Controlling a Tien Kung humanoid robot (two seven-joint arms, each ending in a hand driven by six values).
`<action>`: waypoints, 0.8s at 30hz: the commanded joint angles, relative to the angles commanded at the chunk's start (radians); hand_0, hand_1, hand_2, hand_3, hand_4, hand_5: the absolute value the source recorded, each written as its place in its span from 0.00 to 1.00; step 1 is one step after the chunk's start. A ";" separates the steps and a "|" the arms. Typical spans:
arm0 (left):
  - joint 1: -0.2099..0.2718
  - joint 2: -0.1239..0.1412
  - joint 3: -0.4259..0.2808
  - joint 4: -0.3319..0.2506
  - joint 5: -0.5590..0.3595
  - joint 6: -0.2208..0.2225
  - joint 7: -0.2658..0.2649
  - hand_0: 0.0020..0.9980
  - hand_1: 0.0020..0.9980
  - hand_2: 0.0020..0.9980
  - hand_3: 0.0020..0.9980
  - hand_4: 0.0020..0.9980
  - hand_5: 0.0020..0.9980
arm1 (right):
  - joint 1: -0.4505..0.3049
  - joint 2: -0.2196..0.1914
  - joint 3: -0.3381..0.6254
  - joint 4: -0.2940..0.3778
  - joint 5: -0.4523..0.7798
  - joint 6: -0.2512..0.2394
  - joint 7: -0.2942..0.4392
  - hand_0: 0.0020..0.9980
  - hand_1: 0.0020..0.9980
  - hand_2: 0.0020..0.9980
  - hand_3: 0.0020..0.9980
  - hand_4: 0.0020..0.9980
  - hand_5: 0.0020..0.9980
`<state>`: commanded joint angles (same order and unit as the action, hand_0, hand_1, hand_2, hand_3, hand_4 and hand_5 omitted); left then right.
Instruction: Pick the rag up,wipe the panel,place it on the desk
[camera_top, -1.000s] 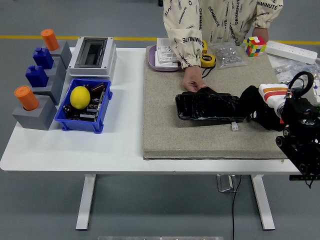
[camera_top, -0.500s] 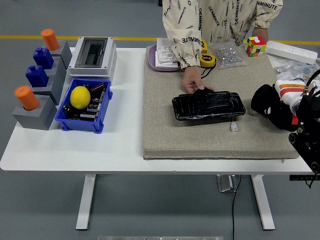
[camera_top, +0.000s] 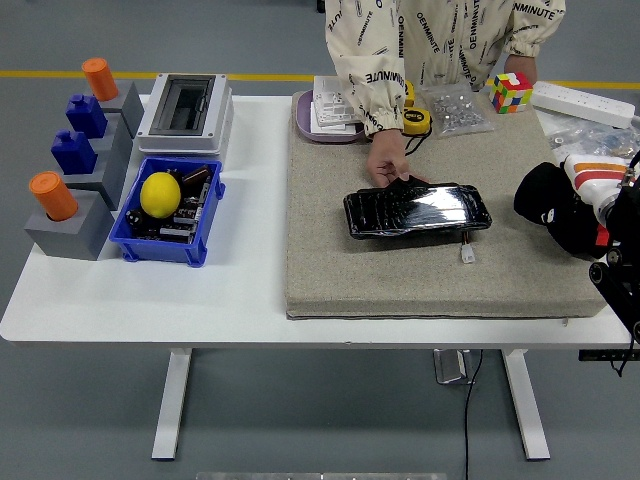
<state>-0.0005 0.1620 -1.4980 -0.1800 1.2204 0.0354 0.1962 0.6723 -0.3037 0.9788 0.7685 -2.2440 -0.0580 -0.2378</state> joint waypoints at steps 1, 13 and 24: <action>0.001 0.000 -0.002 0.000 0.001 0.000 0.001 0.65 0.70 0.74 0.57 0.60 0.47 | -0.002 0.002 0.003 0.000 0.000 0.000 0.000 0.29 0.39 0.46 0.46 1.00 0.25; -0.002 0.000 -0.004 0.000 0.002 0.000 0.000 0.65 0.70 0.74 0.56 0.60 0.47 | -0.015 0.009 0.032 -0.012 0.010 0.015 -0.002 0.34 0.42 0.49 0.48 1.00 0.34; -0.002 -0.001 -0.007 0.000 0.002 0.001 0.001 0.65 0.70 0.74 0.57 0.60 0.47 | -0.020 0.015 0.035 -0.014 0.031 0.074 -0.003 0.40 0.45 0.53 0.51 1.00 0.39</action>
<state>-0.0025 0.1610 -1.5048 -0.1800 1.2225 0.0359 0.1971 0.6526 -0.2891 1.0140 0.7542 -2.2129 0.0163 -0.2407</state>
